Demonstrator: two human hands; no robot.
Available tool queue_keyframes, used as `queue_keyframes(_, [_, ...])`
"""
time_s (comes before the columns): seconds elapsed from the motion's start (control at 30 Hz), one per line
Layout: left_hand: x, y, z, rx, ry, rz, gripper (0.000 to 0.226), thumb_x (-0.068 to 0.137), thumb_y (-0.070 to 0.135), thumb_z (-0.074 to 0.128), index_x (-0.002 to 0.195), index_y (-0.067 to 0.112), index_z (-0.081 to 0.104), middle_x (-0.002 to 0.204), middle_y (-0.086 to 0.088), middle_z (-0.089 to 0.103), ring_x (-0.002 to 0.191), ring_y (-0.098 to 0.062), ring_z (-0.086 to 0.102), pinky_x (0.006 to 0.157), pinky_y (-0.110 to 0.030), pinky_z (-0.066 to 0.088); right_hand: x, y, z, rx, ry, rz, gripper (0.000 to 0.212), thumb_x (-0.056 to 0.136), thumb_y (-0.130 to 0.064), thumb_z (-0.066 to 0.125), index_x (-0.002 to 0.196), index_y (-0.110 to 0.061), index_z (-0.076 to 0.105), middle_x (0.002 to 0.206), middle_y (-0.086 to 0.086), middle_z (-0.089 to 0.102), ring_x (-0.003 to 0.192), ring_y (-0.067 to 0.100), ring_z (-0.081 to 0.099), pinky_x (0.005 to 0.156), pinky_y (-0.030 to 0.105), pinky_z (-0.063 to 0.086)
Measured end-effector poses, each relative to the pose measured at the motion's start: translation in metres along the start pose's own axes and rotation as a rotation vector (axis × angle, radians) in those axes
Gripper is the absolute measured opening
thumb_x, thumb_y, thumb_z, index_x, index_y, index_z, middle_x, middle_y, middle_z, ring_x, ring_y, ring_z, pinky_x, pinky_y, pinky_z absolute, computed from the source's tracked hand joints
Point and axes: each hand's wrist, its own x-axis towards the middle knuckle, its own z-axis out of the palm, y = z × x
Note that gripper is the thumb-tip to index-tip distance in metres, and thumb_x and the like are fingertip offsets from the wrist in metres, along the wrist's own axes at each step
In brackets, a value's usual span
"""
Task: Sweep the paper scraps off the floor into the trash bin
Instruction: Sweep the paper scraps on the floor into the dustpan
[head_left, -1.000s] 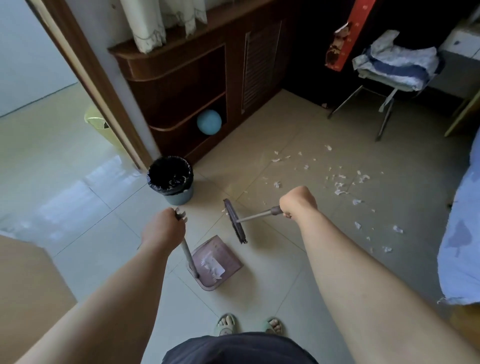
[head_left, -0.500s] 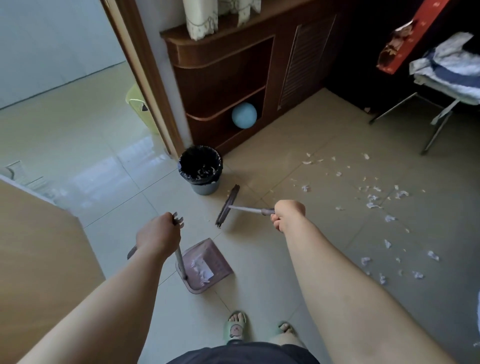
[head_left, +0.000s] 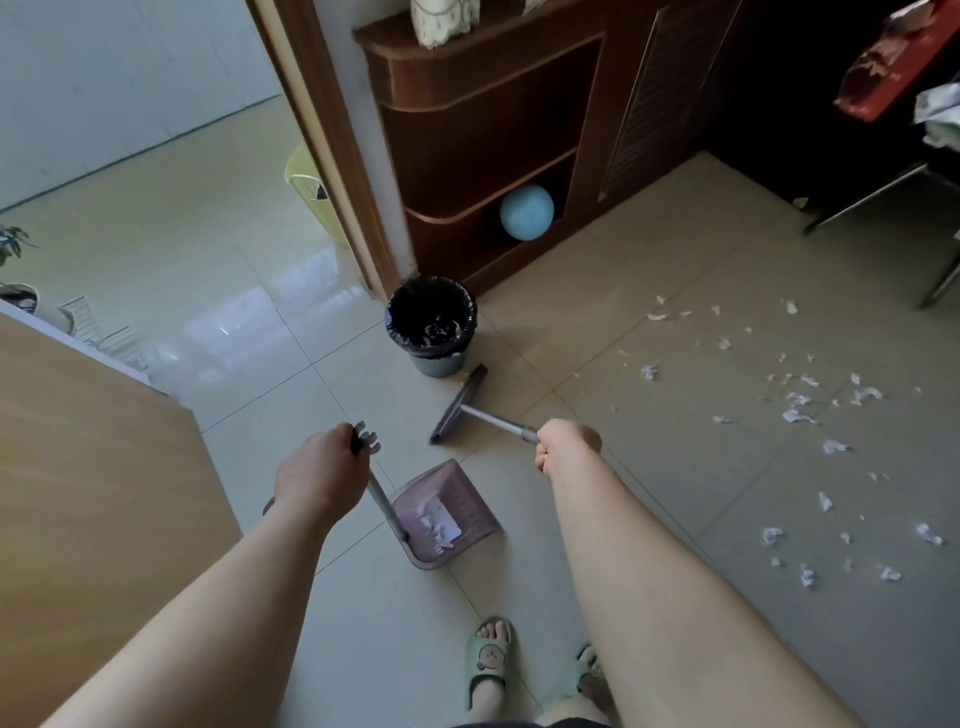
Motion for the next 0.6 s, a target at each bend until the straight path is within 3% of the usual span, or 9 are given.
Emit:
queue_keyframes(0.17, [0.004, 0.022, -0.001, 0.002, -0.030, 0.051, 0.020, 0.093, 0.032, 0.041, 0.087, 0.017, 0.052, 0.093, -0.004, 0.064, 0.080, -0.029, 0.056, 0.066, -0.032, 0.045, 0.024, -0.018, -0.053, -0.152, 0.138, -0.020, 0.030, 0.078, 0.007, 0.066, 0.066, -0.005, 0.041, 0.050, 0.007, 0.047, 0.017, 0.010, 0.029, 0.030, 0.013, 0.023])
queue_keyframes(0.3, [0.009, 0.044, -0.002, -0.026, -0.039, 0.098, 0.020, 0.094, 0.031, 0.042, 0.093, 0.016, 0.056, 0.101, -0.003, 0.066, 0.090, -0.029, 0.060, 0.074, -0.034, 0.050, 0.030, -0.030, -0.089, -0.249, 0.263, -0.059, 0.028, 0.075, 0.001, 0.071, 0.062, -0.005, 0.048, 0.051, 0.008, 0.049, 0.029, 0.015, 0.037, 0.032, 0.019, 0.027])
queue_keyframes(0.4, [0.013, 0.066, -0.002, -0.023, -0.031, 0.136, 0.018, 0.093, 0.029, 0.042, 0.094, 0.016, 0.055, 0.097, -0.006, 0.064, 0.085, -0.029, 0.058, 0.069, -0.032, 0.047, 0.027, -0.039, -0.111, -0.268, 0.321, -0.100, 0.012, 0.075, -0.003, 0.071, 0.075, -0.003, 0.059, 0.062, 0.011, 0.055, 0.031, 0.016, 0.041, 0.031, 0.018, 0.031])
queue_keyframes(0.5, [0.015, 0.085, -0.001, -0.002, -0.022, 0.170, 0.018, 0.094, 0.029, 0.043, 0.093, 0.016, 0.055, 0.097, -0.006, 0.064, 0.085, -0.029, 0.058, 0.067, -0.031, 0.045, 0.027, -0.047, -0.123, -0.331, 0.341, -0.140, 0.011, 0.082, -0.008, 0.064, 0.092, -0.005, 0.063, 0.084, 0.015, 0.061, 0.062, 0.024, 0.058, 0.053, 0.027, 0.045])
queue_keyframes(0.6, [0.017, 0.107, 0.001, 0.000, -0.022, 0.195, 0.015, 0.092, 0.027, 0.044, 0.090, 0.016, 0.054, 0.095, -0.006, 0.064, 0.086, -0.030, 0.060, 0.065, -0.030, 0.044, 0.027, -0.060, -0.132, -0.345, 0.379, -0.194, 0.026, 0.083, -0.010, 0.060, 0.106, 0.002, 0.063, 0.102, 0.016, 0.067, 0.094, 0.028, 0.068, 0.075, 0.034, 0.054])
